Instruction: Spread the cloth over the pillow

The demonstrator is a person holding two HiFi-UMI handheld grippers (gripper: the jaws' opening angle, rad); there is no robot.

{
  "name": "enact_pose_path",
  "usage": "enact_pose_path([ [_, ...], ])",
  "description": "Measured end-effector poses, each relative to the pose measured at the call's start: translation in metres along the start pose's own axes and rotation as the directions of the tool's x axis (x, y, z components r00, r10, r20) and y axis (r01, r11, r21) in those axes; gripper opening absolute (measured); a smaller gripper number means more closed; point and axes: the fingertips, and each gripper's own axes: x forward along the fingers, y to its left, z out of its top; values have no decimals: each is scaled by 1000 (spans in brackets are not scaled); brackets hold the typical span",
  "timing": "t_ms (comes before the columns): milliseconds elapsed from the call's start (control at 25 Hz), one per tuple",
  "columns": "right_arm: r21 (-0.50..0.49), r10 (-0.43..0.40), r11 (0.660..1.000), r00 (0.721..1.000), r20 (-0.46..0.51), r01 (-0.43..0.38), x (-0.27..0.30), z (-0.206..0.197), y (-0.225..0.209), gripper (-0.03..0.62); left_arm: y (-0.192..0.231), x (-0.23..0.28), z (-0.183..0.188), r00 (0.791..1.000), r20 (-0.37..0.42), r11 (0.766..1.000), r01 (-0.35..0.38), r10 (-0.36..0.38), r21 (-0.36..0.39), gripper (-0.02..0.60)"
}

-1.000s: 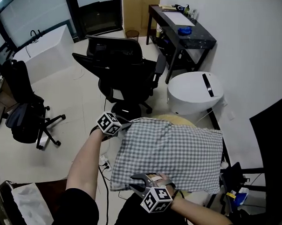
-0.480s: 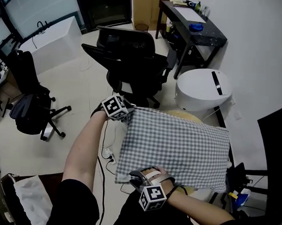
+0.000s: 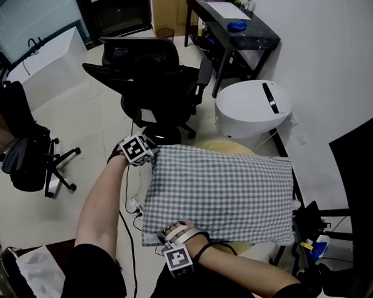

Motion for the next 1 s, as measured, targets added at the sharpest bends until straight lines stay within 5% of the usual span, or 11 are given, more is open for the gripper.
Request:
enact_pose_path([
  [320, 68, -10, 998, 999, 50, 6, 7, 1, 0, 15, -10, 10, -7, 999, -36, 1000, 16, -17, -16, 15],
  [520, 169, -125, 981, 979, 161, 98, -32, 16, -27, 93, 0, -10, -9, 1000, -22, 998, -3, 2, -58, 133],
  [720, 293, -291, 933, 921, 260, 212, -88, 24, -56, 115, 6, -55, 3, 993, 62, 994, -94, 97, -57, 210],
  [880, 365, -384, 891, 876, 291, 269, -137, 15, -63, 112, -13, -112, 36, 952, 199, 971, -238, 232, 9, 132],
  [1000, 448, -445, 845, 847, 290, 291, -172, -4, -62, 87, -40, -160, 65, 883, 308, 924, -381, 354, 28, 83],
])
